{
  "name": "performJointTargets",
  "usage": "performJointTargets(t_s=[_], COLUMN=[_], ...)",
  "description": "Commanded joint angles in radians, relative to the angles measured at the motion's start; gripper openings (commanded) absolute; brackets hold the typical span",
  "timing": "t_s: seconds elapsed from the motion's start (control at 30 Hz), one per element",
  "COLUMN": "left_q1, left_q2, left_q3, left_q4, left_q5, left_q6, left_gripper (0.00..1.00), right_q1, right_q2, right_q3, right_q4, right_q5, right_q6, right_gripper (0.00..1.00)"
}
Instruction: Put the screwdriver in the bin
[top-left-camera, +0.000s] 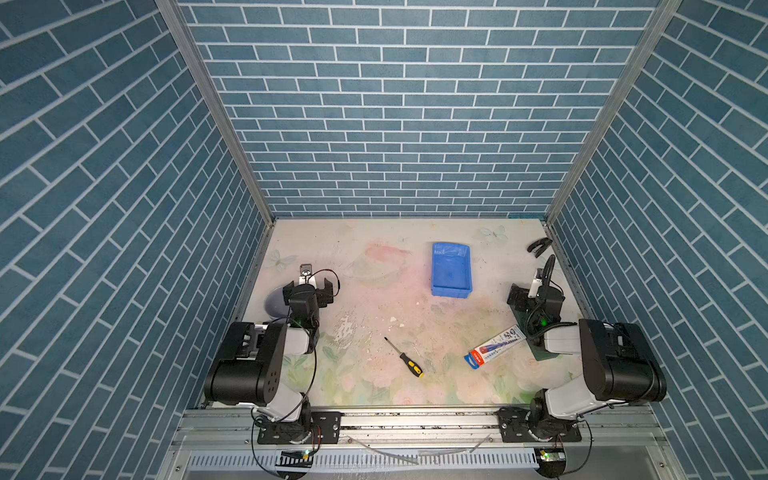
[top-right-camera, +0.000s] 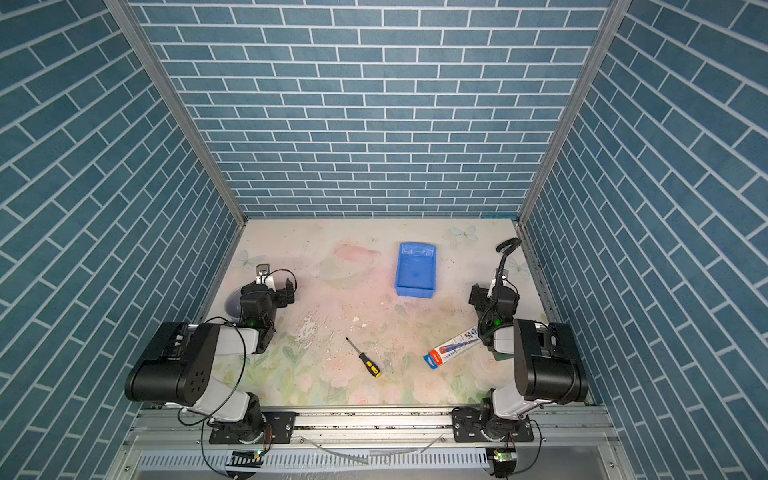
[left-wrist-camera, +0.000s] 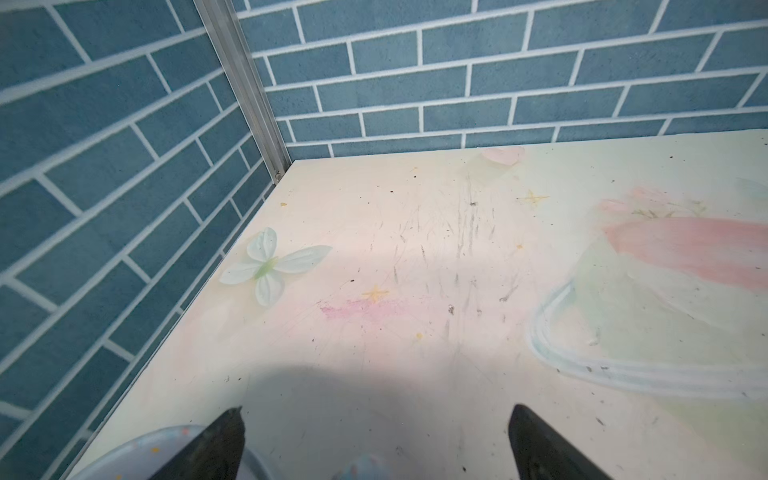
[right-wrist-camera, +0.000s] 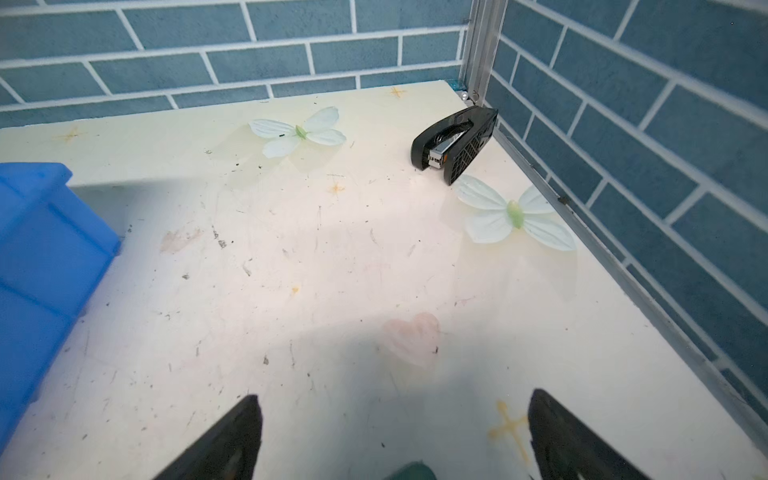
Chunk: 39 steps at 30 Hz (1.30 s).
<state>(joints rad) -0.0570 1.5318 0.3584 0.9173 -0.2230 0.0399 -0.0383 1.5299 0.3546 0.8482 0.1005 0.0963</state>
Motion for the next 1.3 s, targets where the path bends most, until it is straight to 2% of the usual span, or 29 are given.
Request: performJointTargets(t_s=[0.0, 0.87, 0.97, 1.13, 1.27], left_q1=[0.003, 0.003, 0.003, -0.004, -0.01], left_q2=[0.002, 0.001, -0.027, -0.213, -0.356], left_q3=[0.003, 0.003, -0.008, 0.025, 0.088], left_q4=[0.003, 0.003, 0.005, -0.211, -0.478], left_q5=[0.0, 0.002, 0.029, 0.012, 0.002], left_q6=[0.004, 0.005, 0.015, 0.013, -0.018], left_gripper=[1.0, 1.0, 1.0, 1.0, 1.0], right_q1=[0.001, 0.001, 0.001, 0.001, 0.002], right_q2=[0.008, 0.006, 0.005, -0.059, -0.146], right_q3=[0.041, 0.039, 0.037, 0.043, 0.041], right_q4=[0.01, 0.014, 0.016, -0.05, -0.122], right_q5=[-0.003, -0.004, -0.004, -0.004, -0.014], right_q6=[-0.026, -0.026, -0.026, -0.03, -0.031], right_gripper=[0.99, 0.99, 0.99, 0.99, 0.99])
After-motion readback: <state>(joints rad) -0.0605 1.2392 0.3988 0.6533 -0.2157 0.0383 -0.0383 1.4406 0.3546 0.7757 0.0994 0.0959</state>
